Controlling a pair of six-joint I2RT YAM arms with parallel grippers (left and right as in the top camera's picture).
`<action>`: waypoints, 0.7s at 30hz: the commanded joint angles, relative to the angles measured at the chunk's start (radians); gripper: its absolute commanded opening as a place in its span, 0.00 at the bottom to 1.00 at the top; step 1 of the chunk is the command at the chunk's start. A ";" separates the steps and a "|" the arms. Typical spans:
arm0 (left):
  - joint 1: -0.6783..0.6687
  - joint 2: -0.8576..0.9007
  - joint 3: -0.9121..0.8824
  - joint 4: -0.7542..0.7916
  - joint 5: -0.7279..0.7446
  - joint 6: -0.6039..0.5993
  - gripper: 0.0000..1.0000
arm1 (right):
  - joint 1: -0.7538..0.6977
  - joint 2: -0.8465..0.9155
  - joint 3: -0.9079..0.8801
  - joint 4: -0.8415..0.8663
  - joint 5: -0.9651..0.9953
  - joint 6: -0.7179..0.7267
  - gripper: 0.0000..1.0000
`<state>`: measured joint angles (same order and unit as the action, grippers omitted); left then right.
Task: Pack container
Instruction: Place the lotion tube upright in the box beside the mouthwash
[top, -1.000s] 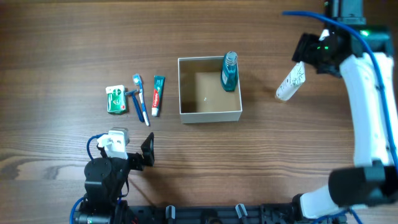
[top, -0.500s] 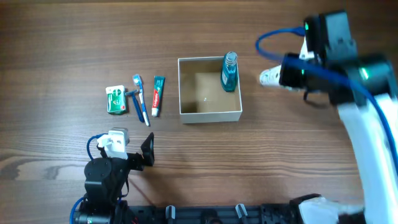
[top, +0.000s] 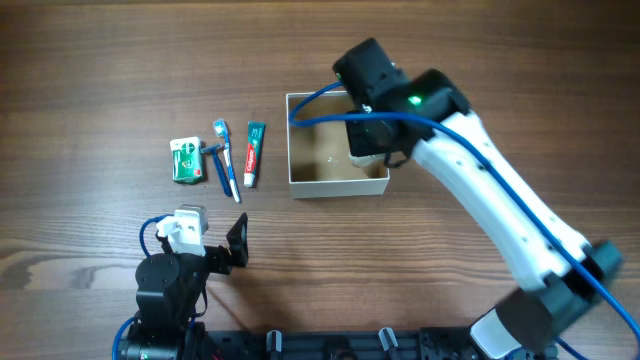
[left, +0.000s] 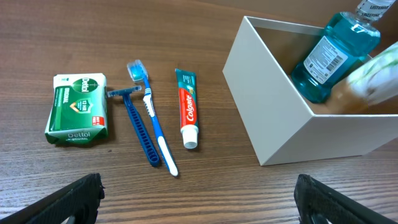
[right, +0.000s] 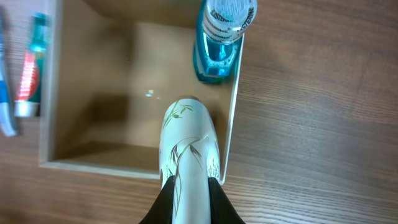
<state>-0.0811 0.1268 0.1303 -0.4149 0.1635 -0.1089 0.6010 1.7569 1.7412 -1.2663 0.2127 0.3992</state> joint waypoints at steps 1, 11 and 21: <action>0.006 -0.006 -0.007 0.000 0.030 0.019 1.00 | -0.050 0.074 0.012 0.023 0.079 -0.004 0.04; 0.006 -0.006 -0.007 0.000 0.030 0.019 1.00 | -0.102 0.095 0.013 0.058 -0.026 -0.086 0.64; 0.006 -0.006 -0.007 0.000 0.030 0.019 1.00 | -0.401 -0.304 0.022 0.062 -0.032 0.080 1.00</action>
<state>-0.0811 0.1268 0.1303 -0.4149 0.1635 -0.1089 0.3458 1.4487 1.7588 -1.2060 0.2108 0.3725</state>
